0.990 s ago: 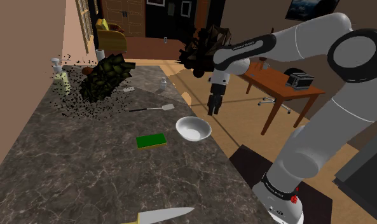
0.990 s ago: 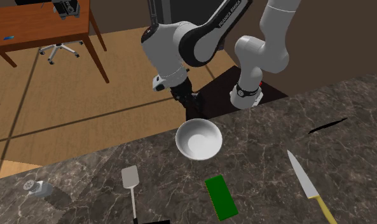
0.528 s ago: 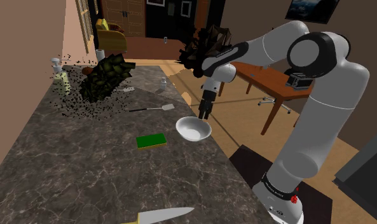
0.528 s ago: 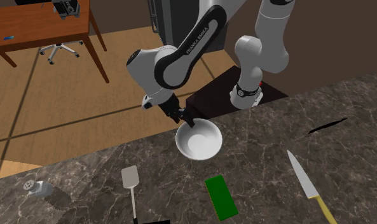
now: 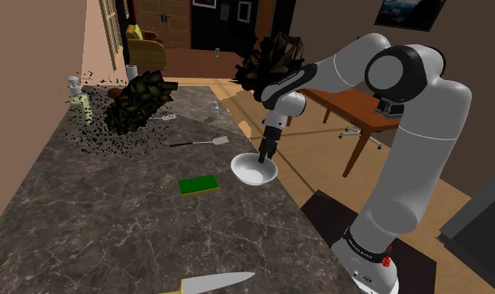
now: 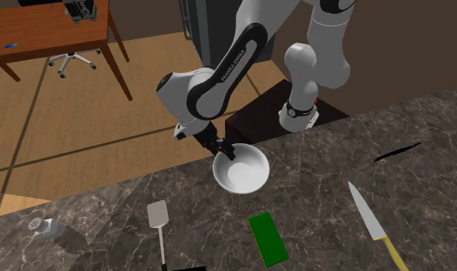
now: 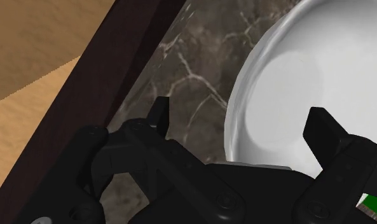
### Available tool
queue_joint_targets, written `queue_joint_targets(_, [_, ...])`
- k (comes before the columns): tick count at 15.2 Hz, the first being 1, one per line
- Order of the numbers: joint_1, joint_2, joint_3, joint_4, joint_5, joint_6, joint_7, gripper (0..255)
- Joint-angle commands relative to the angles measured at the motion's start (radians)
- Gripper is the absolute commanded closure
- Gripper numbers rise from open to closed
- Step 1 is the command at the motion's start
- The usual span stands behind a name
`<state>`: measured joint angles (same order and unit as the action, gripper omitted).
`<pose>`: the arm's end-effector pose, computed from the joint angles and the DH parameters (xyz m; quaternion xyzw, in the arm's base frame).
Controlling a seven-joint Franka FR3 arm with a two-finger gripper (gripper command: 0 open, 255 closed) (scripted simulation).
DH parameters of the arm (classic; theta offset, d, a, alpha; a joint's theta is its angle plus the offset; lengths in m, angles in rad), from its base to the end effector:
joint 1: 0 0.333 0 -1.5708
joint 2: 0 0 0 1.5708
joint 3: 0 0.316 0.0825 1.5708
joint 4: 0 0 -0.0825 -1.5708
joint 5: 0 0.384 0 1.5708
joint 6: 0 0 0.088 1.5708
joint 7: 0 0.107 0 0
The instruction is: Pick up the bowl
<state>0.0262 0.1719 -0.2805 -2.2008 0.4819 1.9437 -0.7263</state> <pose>0.4945 -0.0965 0.2850 -0.9592 -0.0923 0.0942 0.2499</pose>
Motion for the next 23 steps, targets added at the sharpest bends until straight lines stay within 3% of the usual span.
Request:
queue_joint_targets(1, [0.0, 0.002, 0.0, -0.002, 0.002, 0.004, -0.002, 255])
queue_joint_targets(10, [0.0, 0.003, 0.0, -0.002, 0.002, 0.004, -0.002, 255])
queue_joint_targets(23, [0.001, -0.107, -0.009, 0.05, -0.053, -0.132, 0.08, 255])
